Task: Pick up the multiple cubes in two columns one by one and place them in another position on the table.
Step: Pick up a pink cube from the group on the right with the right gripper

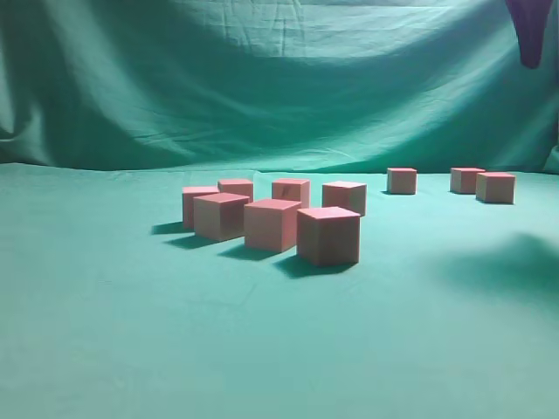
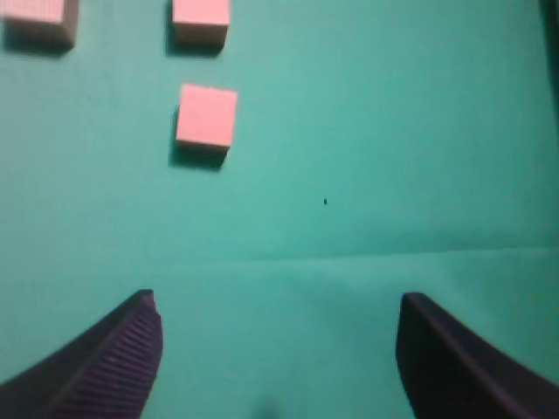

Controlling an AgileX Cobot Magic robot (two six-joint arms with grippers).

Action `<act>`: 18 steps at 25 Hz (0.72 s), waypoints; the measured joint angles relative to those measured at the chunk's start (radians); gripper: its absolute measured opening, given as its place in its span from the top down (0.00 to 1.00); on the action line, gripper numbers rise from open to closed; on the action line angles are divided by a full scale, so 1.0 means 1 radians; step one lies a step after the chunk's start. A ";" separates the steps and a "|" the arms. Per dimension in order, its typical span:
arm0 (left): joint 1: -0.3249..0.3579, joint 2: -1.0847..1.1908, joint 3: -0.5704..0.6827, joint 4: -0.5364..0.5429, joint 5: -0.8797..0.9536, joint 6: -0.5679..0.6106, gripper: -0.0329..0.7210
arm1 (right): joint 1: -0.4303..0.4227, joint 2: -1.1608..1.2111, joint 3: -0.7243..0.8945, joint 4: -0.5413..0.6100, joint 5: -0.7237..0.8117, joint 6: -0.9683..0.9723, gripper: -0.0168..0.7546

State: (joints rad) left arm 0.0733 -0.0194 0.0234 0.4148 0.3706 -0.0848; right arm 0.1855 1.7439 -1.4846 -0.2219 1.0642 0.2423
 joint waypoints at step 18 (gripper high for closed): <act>0.000 0.000 0.000 0.000 0.000 0.000 0.96 | -0.107 0.285 0.000 0.222 -0.402 -0.155 0.32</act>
State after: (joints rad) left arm 0.0733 -0.0194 0.0234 0.4148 0.3706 -0.0848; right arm 0.0786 2.0291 -1.4846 0.0005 0.6626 0.0868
